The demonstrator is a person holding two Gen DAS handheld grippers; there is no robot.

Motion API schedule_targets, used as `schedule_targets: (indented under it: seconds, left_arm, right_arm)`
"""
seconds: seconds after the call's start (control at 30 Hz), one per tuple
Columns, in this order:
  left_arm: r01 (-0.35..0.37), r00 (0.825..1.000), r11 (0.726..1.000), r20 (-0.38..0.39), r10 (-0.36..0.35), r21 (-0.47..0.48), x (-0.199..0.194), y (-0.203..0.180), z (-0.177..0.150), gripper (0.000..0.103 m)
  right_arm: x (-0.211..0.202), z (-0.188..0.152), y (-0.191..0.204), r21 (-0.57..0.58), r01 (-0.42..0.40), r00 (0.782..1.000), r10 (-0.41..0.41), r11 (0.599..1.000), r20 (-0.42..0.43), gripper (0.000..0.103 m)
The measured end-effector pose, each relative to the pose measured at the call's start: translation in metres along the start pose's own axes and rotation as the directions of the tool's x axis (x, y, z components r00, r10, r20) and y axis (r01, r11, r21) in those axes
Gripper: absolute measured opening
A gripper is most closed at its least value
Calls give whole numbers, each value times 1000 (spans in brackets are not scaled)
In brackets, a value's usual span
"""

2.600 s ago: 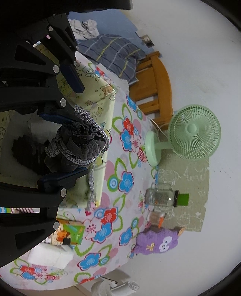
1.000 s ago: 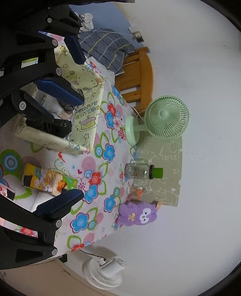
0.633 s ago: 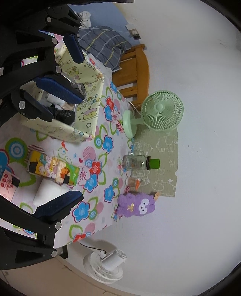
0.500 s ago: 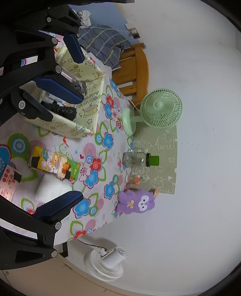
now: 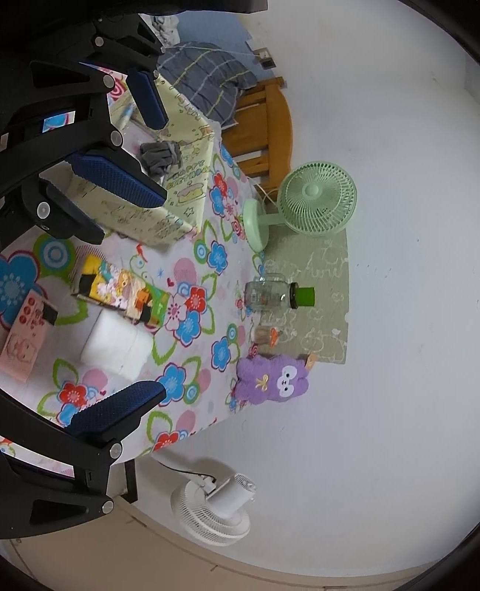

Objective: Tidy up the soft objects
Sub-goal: 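Withdraw both open tools from the box toward the pink envelope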

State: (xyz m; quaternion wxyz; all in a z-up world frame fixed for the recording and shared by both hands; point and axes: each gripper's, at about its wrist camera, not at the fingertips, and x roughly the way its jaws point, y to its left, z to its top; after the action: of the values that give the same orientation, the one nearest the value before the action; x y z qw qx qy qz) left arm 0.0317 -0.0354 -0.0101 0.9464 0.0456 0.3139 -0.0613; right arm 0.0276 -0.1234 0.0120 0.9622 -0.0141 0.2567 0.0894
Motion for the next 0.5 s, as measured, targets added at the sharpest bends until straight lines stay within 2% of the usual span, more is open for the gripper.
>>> schedule_targets:
  seconds: [0.5]
  left_arm:
    - [33,999,999,-15,-33,-8,15,-33,-24,102]
  right_arm:
    - [2,-33,-30,10,-5,1000,5,1000,-20,96]
